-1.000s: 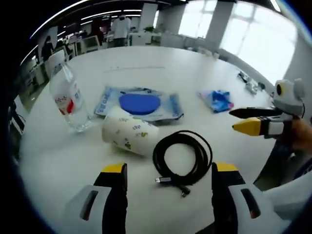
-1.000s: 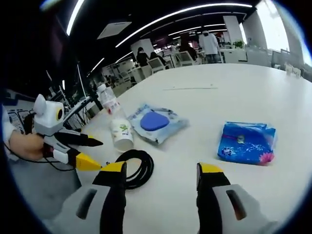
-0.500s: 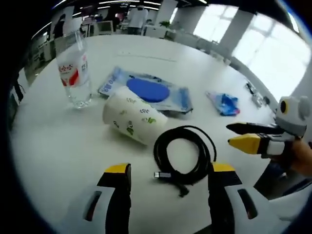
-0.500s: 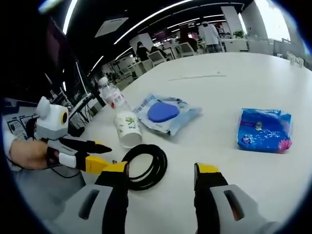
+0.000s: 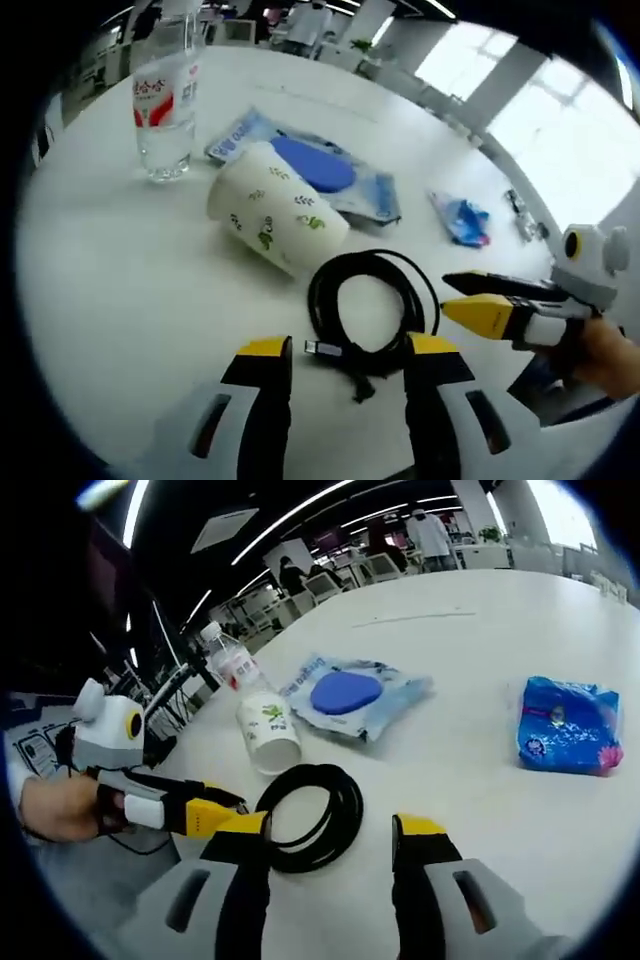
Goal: Arrange the tabletop items into an orderly group along one side of the table until the central work area is clear of visible clutter.
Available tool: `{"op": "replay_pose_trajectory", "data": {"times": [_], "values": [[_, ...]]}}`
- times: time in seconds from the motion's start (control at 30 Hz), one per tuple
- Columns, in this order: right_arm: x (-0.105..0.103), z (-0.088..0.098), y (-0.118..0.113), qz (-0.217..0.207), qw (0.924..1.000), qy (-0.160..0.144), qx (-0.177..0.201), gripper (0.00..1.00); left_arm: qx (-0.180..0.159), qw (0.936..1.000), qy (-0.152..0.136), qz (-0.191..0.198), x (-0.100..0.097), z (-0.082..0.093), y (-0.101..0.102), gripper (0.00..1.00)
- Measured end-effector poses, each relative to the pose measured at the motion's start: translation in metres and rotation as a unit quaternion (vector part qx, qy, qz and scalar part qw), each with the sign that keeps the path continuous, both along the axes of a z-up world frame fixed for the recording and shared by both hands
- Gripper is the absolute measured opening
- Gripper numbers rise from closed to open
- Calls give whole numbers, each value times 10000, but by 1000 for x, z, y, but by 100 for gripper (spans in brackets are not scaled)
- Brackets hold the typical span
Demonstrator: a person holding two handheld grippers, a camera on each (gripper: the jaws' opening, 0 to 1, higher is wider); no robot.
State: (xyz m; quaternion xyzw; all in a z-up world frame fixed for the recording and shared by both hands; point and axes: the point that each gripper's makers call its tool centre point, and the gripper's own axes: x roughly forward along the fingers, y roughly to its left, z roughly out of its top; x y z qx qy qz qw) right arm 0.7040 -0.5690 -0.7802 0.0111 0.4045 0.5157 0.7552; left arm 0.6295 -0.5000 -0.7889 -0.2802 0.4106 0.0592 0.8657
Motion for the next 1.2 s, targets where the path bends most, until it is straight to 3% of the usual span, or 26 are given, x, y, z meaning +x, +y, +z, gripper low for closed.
{"op": "replay_pose_trajectory", "data": {"times": [0.4,0.57,0.7,0.77,0.83,0.87,1.2], "values": [[-9,-18,5,-136,9991,407,-27,36,-107,9992,22,388,-2,-6,3,19],[-9,-21,7,-208,9987,461,-1,26,-146,9987,-22,480,-4,-10,9,15],[-6,-23,5,-250,9991,300,-139,15,-126,9989,-38,447,-3,-12,11,14],[-4,-25,1,-296,9988,249,-294,8,-112,9987,-12,503,-3,-11,13,6],[-3,-24,-1,-319,9988,256,-280,2,-163,9986,-70,503,-4,-7,13,4],[-1,-22,0,-454,9981,385,-182,2,-214,9984,-62,512,-5,-7,13,4],[1,-3,-6,-624,9970,450,42,0,-371,9983,-233,376,2,9,2,0]]}}
